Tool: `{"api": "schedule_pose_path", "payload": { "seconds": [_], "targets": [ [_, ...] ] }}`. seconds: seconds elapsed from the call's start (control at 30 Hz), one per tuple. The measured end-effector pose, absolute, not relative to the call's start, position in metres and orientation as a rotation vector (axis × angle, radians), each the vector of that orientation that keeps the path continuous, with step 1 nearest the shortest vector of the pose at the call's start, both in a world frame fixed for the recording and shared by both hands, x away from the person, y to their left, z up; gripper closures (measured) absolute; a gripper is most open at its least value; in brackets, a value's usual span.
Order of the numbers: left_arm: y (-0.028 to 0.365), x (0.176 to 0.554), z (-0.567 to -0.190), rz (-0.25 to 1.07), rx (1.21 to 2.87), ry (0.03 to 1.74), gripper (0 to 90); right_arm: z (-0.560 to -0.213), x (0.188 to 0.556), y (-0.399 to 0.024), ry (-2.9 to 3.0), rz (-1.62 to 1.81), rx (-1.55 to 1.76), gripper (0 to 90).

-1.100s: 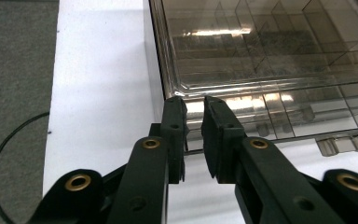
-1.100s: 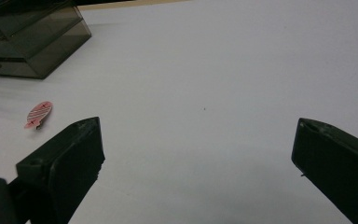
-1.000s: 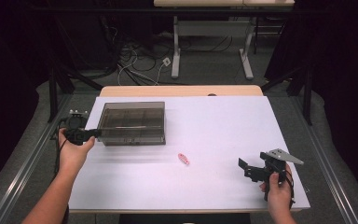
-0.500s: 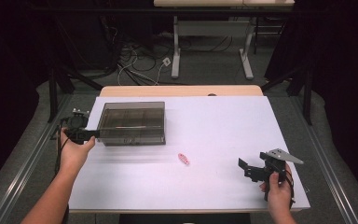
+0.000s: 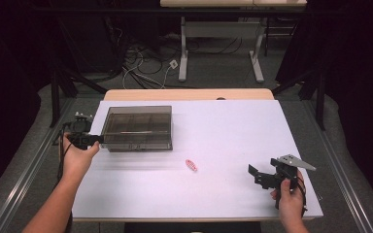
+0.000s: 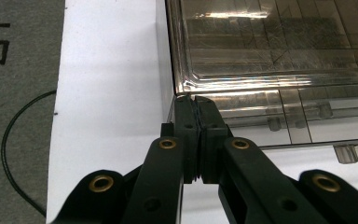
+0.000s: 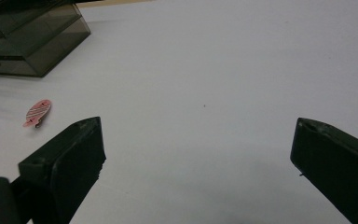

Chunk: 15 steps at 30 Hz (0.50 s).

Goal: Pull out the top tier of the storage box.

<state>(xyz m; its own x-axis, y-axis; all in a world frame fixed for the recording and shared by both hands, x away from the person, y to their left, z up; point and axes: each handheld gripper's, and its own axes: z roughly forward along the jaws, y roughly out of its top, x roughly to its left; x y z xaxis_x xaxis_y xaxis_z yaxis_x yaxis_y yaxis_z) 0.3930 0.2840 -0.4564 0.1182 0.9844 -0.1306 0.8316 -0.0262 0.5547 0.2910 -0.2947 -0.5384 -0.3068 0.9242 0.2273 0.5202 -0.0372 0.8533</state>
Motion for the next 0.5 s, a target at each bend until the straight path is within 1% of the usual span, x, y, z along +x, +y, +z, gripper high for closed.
{"api": "schedule_pose_path", "payload": {
  "seconds": [0.23, 0.5],
  "targets": [
    [0.2799, 0.3917, -0.4563, 0.436, 1.896, 1.777, 89.4, -0.5384, 0.2910, -0.2960, 1.827, 1.296, 1.518, 2.6],
    [0.2790, 0.3894, -0.4562, 0.434, 1.884, 1.789, 89.4, -0.5387, 0.2909, -0.2956, 1.824, 1.296, 1.528, 2.6]
  ]
}}
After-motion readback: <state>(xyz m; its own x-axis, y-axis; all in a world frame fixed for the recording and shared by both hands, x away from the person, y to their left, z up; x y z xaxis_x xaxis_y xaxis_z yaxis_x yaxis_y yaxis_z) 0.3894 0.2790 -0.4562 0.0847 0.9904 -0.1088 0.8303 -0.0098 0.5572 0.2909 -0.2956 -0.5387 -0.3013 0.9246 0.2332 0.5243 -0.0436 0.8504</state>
